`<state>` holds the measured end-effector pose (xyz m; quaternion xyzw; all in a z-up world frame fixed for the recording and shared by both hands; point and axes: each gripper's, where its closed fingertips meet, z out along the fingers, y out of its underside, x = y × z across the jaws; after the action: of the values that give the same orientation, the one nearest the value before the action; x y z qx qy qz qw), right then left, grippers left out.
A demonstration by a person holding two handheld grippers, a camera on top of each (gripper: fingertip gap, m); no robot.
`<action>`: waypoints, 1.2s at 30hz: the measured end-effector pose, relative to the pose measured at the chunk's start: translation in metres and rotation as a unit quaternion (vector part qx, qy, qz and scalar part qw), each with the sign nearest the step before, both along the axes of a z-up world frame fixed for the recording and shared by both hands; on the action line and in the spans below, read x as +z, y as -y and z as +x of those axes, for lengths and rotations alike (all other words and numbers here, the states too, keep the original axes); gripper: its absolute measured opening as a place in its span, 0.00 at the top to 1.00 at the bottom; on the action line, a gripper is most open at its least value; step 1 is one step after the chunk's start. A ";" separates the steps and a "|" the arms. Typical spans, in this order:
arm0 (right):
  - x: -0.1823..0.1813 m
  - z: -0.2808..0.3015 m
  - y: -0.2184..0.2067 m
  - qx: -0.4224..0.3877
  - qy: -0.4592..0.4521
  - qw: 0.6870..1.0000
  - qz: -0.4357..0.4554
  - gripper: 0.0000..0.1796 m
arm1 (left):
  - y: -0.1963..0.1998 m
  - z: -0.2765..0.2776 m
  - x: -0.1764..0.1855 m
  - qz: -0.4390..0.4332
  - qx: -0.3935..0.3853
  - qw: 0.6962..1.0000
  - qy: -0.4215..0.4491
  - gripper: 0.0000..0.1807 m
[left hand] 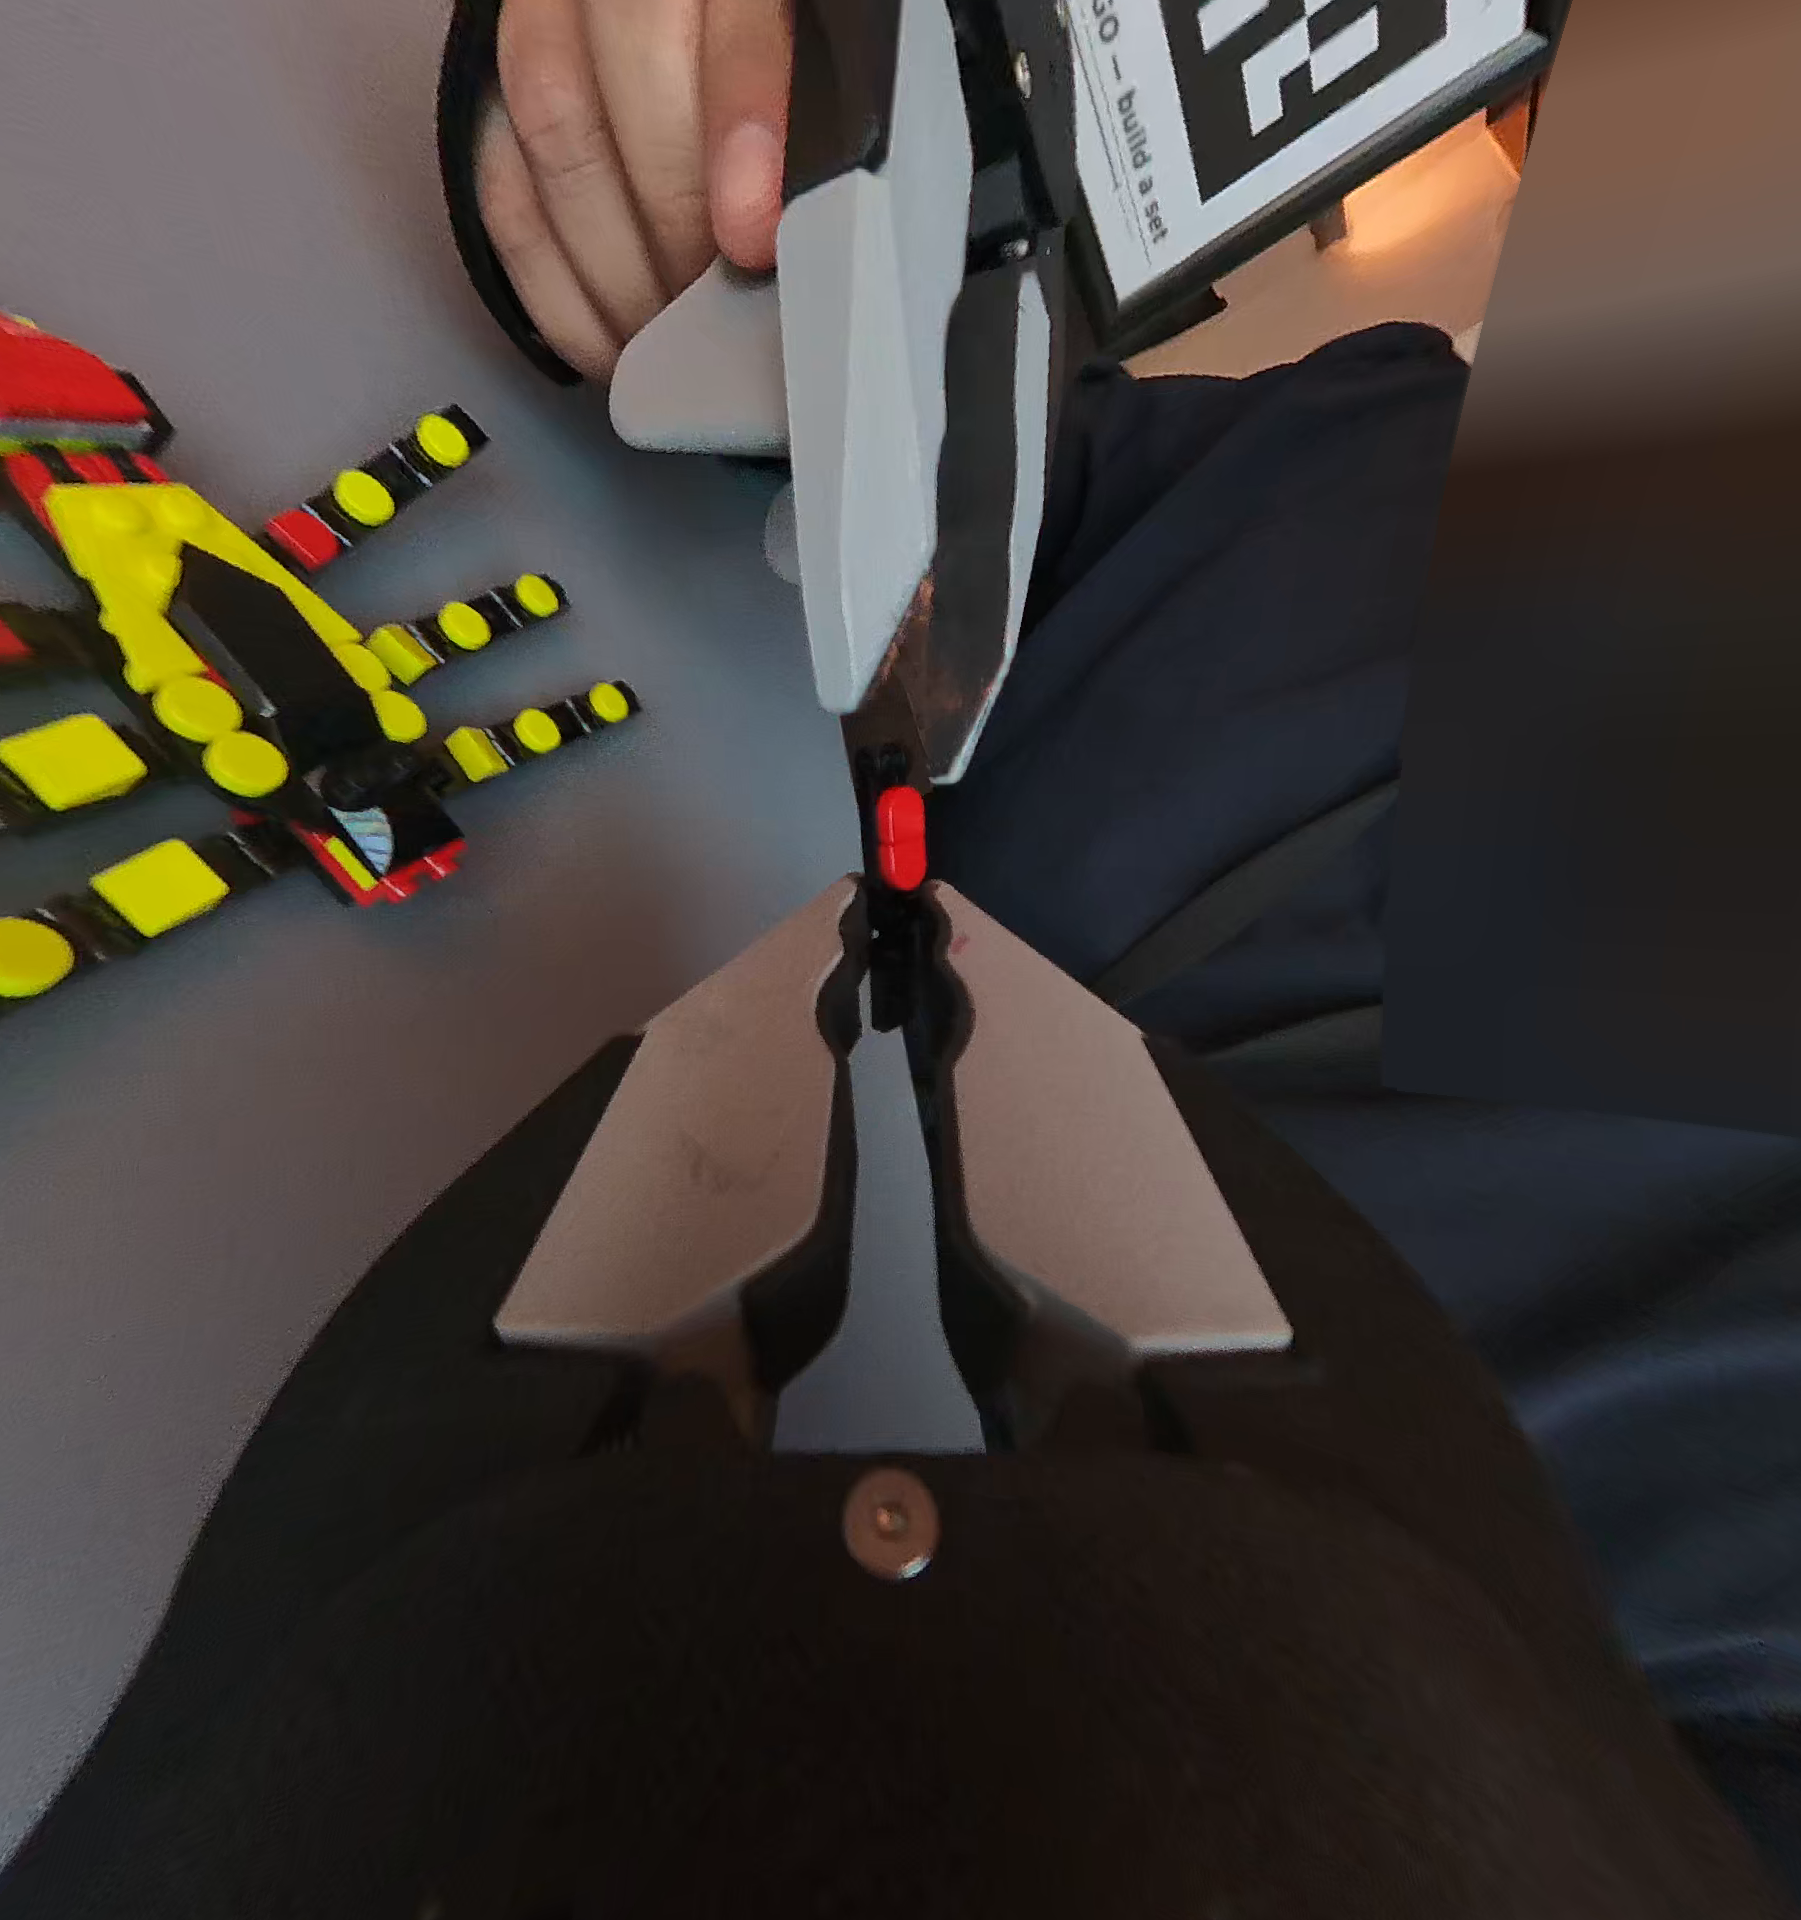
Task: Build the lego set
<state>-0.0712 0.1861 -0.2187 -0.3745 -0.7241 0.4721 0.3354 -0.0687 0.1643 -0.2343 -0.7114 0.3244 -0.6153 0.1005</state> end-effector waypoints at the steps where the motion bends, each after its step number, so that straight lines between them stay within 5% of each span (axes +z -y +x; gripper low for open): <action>1: -0.001 -0.002 0.004 0.002 0.000 1.000 0.011 0.82 | 0.005 0.000 0.001 -0.002 -0.008 1.000 0.002 0.97; 13: -0.005 -0.002 0.033 0.015 0.020 0.999 0.041 0.95 | 0.033 0.015 -0.003 0.030 -0.057 0.997 -0.050 0.97; 27: -0.009 0.008 0.015 0.000 0.041 0.999 0.003 0.90 | 0.004 0.022 -0.014 0.063 -0.026 0.996 -0.064 0.97; 36: -0.023 0.006 0.004 -0.018 0.065 0.998 0.011 0.97 | -0.004 0.015 -0.025 0.087 -0.024 0.993 -0.082 0.92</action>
<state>-0.0656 0.1823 -0.2412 -0.4135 -0.7429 0.4326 0.3000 -0.0533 0.1681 -0.2592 -0.7400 0.4010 -0.5264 0.1199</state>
